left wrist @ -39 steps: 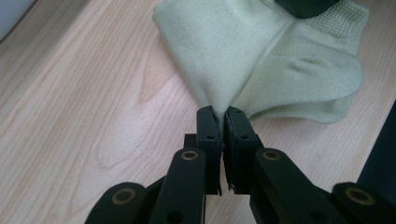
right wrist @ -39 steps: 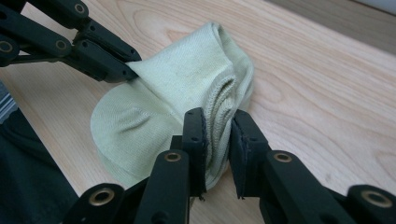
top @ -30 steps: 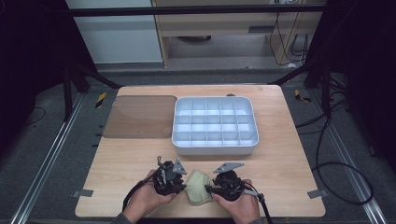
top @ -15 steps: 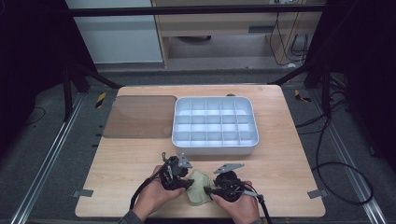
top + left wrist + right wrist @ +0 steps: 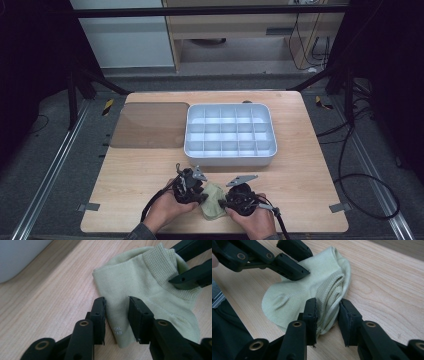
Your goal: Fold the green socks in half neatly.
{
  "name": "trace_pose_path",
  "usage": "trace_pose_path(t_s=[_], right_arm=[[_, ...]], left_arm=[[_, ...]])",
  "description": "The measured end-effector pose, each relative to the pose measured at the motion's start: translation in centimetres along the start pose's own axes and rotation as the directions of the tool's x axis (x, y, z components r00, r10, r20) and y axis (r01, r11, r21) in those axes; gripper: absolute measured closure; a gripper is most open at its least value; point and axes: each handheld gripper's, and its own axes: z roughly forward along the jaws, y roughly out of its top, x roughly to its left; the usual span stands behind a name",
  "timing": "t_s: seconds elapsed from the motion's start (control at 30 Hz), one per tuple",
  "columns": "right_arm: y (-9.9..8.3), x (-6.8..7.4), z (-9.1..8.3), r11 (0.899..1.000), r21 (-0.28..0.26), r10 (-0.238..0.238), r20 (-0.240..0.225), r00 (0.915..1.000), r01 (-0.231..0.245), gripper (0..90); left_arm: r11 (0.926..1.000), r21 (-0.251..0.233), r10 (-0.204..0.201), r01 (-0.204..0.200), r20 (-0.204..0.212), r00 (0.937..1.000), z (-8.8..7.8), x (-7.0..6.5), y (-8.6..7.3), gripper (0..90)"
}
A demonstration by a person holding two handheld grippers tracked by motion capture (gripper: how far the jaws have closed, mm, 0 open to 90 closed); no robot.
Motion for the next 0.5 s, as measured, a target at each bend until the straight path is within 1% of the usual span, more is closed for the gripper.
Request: trace_pose_path(t_s=[0.23,0.37,0.5], right_arm=[[-0.08,-0.07,-0.05,1.000,-0.007,-0.002,-0.008,1.0000,0.002,73.5],[-0.08,-0.16,-0.06,1.000,-0.007,0.004,-0.015,0.9999,-0.004,74.5],[-0.12,-0.27,-0.06,1.000,-0.010,0.009,-0.014,0.9999,-0.009,75.6]], left_arm=[[0.9999,0.009,-0.007,0.007,0.033,0.9994,0.00,0.02,-0.03,73.7],[1.0000,0.002,-0.005,0.005,0.022,0.9997,-0.02,-0.32,-0.12,78.6],[0.9996,-0.017,-0.024,0.025,0.023,0.9994,-0.07,-0.27,-0.39,80.2]])
